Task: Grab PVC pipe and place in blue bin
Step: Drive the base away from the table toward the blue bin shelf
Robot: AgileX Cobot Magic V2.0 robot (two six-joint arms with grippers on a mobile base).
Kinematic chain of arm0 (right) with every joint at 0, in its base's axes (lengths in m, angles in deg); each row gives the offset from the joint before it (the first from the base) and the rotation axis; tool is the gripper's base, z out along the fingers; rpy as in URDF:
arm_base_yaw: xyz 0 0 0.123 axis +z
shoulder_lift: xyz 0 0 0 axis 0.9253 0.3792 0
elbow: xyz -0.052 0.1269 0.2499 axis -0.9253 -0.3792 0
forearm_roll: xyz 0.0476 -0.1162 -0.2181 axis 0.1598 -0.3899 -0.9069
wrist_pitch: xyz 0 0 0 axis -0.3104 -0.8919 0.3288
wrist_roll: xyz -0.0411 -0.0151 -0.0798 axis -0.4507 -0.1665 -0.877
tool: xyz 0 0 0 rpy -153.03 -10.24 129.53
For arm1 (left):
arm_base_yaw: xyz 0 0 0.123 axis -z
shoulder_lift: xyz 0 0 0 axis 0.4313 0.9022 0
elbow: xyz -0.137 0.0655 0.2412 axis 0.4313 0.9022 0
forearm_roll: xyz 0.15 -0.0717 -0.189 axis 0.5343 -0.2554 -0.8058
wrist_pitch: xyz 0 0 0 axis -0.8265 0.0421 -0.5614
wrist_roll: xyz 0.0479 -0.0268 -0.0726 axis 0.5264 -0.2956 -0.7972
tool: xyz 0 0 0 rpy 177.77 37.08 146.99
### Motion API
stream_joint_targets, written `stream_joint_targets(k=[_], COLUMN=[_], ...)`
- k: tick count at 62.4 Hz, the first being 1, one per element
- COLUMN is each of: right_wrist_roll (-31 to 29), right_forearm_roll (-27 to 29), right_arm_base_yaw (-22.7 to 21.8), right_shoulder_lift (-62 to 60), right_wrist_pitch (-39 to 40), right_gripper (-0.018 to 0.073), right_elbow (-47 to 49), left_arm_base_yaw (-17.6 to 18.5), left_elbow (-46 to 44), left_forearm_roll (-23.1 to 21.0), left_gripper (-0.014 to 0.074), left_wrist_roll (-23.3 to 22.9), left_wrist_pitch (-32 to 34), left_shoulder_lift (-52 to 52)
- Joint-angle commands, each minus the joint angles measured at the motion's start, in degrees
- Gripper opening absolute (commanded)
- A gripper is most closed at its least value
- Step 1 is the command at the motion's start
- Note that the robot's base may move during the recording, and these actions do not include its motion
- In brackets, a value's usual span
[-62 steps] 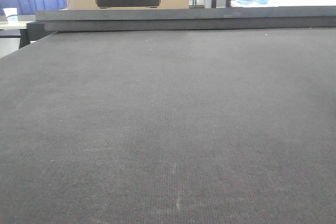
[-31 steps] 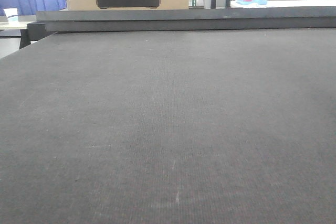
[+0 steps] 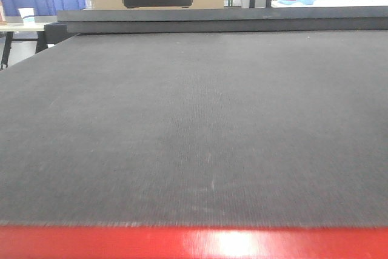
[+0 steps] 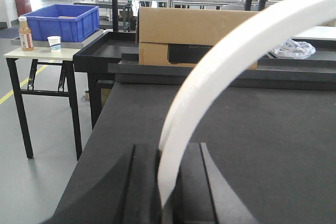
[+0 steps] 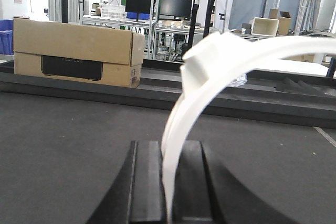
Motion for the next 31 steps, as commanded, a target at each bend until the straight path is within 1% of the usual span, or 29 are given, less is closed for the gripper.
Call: stream_joint_targets(k=[1, 31], right_wrist_roll=[0.08, 0.08], right_forearm_roll=[-0.66, -0.66], right_arm_base_yaw=[0.3, 0.3], right_shoulder_lift=[-0.29, -0.29], right_wrist_pitch=[0.9, 0.9], right_gripper=[-0.0141, -0.0141], right_elbow=[0.44, 0.44], left_arm_base_yaw=[-0.16, -0.16], left_elbow=[-0.6, -0.6], left_forearm_roll=[-0.52, -0.52], left_gripper=[-0.0111, -0.0111], left_wrist_roll=[-0.03, -0.03], left_wrist_pitch=[1.5, 1.5], left_shoulder_lift=[-0.23, -0.23])
